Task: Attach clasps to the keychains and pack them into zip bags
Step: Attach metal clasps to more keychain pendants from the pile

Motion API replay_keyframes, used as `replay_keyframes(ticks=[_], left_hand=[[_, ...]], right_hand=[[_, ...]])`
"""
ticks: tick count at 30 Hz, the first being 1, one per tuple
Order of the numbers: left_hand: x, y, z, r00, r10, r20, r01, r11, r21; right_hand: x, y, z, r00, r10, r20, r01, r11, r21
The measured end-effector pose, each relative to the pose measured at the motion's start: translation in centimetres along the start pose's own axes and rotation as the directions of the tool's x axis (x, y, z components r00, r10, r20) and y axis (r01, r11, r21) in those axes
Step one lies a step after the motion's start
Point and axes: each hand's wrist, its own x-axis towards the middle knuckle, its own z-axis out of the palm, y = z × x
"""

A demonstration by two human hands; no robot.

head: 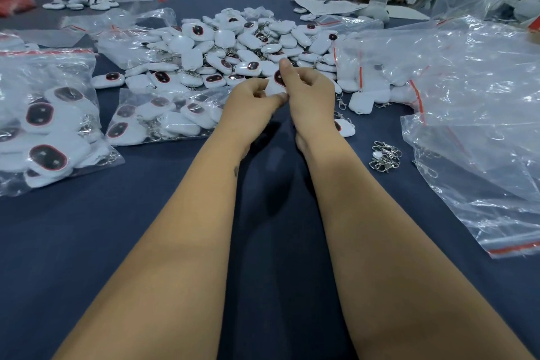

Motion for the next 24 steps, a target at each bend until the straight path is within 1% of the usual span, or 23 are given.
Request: replay_keyframes(ticks=[2, 5, 8, 10, 13, 16, 24], left_hand=[[-0.07, 0.02, 0.03, 1.000, 0.006, 0.000, -0.006, 0.999, -0.032], [0.03, 0.05, -0.06, 1.000, 0.004, -0.022, -0.005, 0.999, -0.048], [0.07, -0.01, -0.40, 1.000, 0.003, -0.004, -0.003, 0.997, -0.076], [0.13, -0.08, -0.43, 0.999, 0.028, 0.018, -0.027, 0.997, -0.068], [0.08, -0.09, -0.32, 0.999, 0.040, 0.010, -0.039, 0.998, -0.042], [-0.07, 0.04, -0.31, 0.999, 0.038, -0.011, -0.039, 0.999, -0.038], [0.07, 0.10, 0.00, 0.998, 0.063, -0.026, -0.063, 0.998, 0.002]], right_hand=[[-0.07, 0.12, 0.01, 0.999, 0.008, 0.051, -0.008, 1.000, 0.010], [-0.18, 0.17, 0.03, 0.995, 0.003, 0.103, 0.005, 0.997, -0.073], [-0.37, 0.03, 0.06, 0.996, -0.015, 0.090, 0.027, 0.991, -0.134], [-0.34, 0.01, 0.00, 0.994, -0.002, 0.113, 0.019, 0.989, -0.150], [-0.24, -0.29, -0.07, 0.984, 0.098, 0.149, -0.085, 0.992, -0.091], [0.05, -0.46, -0.05, 0.980, 0.142, 0.141, -0.137, 0.990, -0.046], [0.22, -0.58, -0.03, 0.975, 0.095, 0.201, -0.069, 0.989, -0.132]])
